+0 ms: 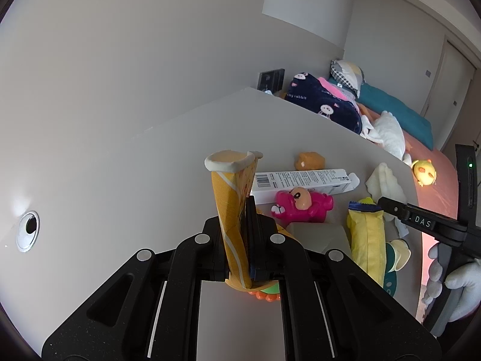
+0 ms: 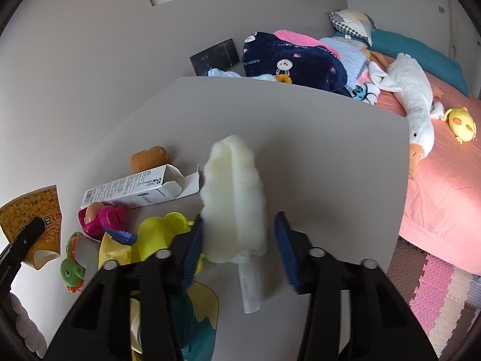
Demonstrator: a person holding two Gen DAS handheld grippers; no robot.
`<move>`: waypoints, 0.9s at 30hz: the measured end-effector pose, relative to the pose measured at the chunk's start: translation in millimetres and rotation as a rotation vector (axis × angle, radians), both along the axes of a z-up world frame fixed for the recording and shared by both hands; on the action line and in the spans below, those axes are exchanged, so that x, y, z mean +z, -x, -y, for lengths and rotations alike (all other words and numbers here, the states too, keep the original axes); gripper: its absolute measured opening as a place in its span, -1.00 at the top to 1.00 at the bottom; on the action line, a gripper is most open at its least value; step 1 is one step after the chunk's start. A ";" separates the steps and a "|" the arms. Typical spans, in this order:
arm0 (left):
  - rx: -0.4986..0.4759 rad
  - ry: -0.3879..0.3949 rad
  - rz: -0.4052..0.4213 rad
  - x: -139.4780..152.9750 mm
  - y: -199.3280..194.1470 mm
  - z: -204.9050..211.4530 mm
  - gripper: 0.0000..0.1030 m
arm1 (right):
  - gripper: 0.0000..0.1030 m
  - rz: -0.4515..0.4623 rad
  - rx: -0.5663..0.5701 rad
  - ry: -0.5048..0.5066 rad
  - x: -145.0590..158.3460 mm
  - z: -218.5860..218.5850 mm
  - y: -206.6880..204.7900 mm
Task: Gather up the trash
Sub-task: 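Lift the orange bag with the left tool while the right tool grasps the white foam sponge brush, then carry the orange bag and sponge brush with both tools over the trash bag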
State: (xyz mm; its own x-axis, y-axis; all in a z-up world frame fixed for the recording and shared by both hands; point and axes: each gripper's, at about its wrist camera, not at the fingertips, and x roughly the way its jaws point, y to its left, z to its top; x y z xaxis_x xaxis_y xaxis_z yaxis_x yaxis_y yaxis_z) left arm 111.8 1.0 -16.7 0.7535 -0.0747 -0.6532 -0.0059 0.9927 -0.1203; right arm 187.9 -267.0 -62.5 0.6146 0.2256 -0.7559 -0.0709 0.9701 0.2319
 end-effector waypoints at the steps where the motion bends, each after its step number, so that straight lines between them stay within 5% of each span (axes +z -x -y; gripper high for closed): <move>1: -0.001 0.002 0.001 0.6 0.5 -0.4 0.86 | 0.50 0.007 -0.003 0.018 0.8 -1.2 1.1; 27: -0.089 0.026 0.038 25.8 40.4 44.0 0.86 | 0.58 0.104 -0.040 0.035 58.8 35.1 92.7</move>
